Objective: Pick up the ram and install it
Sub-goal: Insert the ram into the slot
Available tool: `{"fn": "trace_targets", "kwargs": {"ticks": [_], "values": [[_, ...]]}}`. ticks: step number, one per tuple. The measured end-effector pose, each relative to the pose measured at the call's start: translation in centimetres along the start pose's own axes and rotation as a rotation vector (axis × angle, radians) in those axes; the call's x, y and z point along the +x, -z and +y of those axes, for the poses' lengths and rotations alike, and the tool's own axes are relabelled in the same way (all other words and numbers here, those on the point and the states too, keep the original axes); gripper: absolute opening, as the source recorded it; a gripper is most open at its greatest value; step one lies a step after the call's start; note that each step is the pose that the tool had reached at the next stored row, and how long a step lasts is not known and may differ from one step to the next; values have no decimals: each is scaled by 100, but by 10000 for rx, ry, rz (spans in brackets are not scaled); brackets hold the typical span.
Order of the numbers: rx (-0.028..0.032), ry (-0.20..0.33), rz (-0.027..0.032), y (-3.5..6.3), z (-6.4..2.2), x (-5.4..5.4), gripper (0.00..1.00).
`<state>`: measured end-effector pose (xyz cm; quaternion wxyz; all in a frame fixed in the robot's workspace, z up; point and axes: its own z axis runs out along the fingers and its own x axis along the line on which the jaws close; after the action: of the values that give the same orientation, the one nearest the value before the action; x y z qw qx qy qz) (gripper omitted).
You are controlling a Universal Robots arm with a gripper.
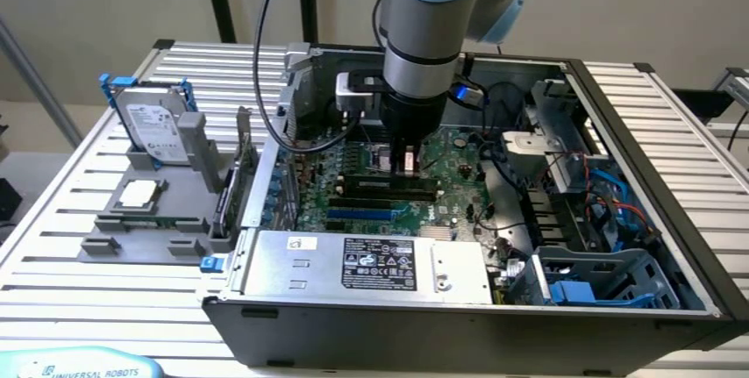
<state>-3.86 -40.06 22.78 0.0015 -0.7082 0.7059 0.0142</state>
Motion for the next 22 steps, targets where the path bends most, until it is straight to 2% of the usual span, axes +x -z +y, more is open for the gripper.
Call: {"fn": "trace_targets", "kwargs": {"ticks": [7, 22], "values": [[-1, -1, 69, -15, 1, -2, 14], [-1, -11, 84, -36, 5, -20, 14]]}}
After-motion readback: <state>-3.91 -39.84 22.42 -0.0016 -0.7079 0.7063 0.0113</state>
